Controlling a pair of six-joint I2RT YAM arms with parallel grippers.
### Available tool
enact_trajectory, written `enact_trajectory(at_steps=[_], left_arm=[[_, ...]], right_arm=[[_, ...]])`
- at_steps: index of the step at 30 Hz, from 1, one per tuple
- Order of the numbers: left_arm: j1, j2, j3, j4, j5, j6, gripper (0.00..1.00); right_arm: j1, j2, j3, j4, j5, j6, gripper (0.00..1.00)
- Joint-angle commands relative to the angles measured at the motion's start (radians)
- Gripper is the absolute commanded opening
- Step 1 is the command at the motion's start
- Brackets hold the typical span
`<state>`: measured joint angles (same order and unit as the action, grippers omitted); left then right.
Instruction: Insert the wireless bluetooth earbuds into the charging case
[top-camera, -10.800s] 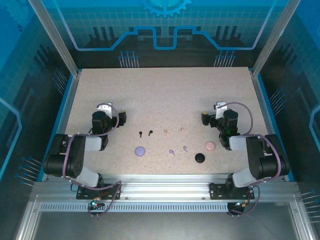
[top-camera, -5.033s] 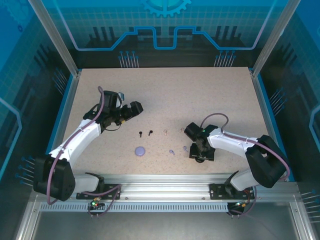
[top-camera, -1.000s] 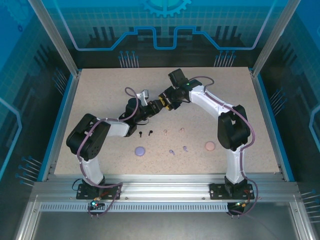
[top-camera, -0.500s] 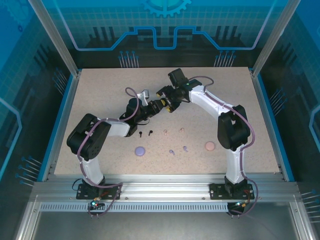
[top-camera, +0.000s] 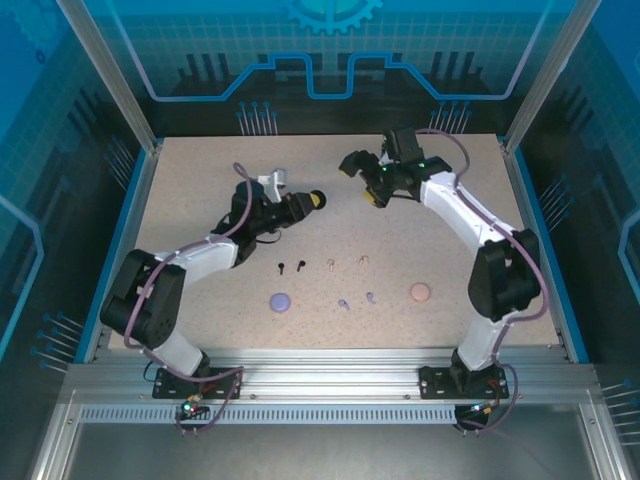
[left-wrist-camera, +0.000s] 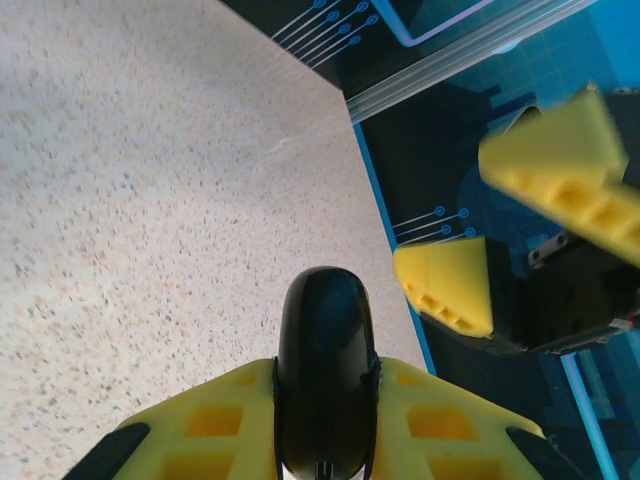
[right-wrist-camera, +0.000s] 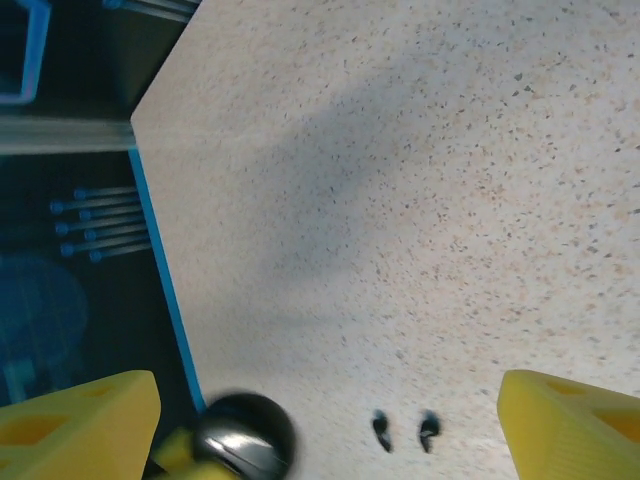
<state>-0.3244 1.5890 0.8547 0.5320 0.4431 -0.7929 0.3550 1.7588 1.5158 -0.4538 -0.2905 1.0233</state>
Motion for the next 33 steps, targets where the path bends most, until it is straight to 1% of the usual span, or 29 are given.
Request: enact_trajectory(at_steps=[1,3,5,8,13,21,33], left_arm=[[0.065,-0.048,0.045,-0.117,0.169,0.081,0.0],[0.099,-0.058,0.06,-0.143,0.224,0.094,0.0],[0.119,-0.063,0.074,-0.172,0.245,0.107,0.0],[0.128,-0.068,0.081,-0.17,0.234,0.098,0.0],[0.127,-0.043,0.075,-0.072,0.245,0.015,0.0],[0.127,-0.042,0.081,-0.071,0.271,0.008,0.0],[0.121,-0.049,0.104,-0.072,0.285,-0.001,0.0]], right_arm=[[-0.02,-0.074,-0.131,0.228,-0.146,-0.254,0.88],[-0.021,-0.104,-0.184,0.297,-0.218,-0.332,0.88],[-0.015,-0.105,-0.204,0.316,-0.262,-0.361,0.88],[0.005,-0.086,-0.219,0.343,-0.278,-0.324,0.87],[0.055,-0.037,-0.251,0.494,-0.306,-0.199,0.86],[0.096,0.02,-0.167,0.47,-0.318,-0.234,0.84],[0.102,0.082,-0.141,0.474,-0.313,-0.215,0.79]])
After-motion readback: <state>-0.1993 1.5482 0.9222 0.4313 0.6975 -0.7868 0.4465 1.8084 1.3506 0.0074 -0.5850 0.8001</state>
